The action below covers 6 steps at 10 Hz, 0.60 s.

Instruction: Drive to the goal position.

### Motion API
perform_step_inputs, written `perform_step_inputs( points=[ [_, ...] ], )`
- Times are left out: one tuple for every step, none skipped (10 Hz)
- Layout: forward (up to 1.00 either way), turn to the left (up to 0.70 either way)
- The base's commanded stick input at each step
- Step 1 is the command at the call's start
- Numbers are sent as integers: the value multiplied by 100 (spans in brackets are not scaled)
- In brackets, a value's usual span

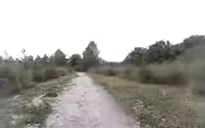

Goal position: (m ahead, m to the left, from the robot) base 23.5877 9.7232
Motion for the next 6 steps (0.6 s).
perform_step_inputs(
  points=[
    [85, 0],
    [85, 0],
    [85, 12],
    [85, 32],
    [85, 34],
    [85, 34]
  ],
)
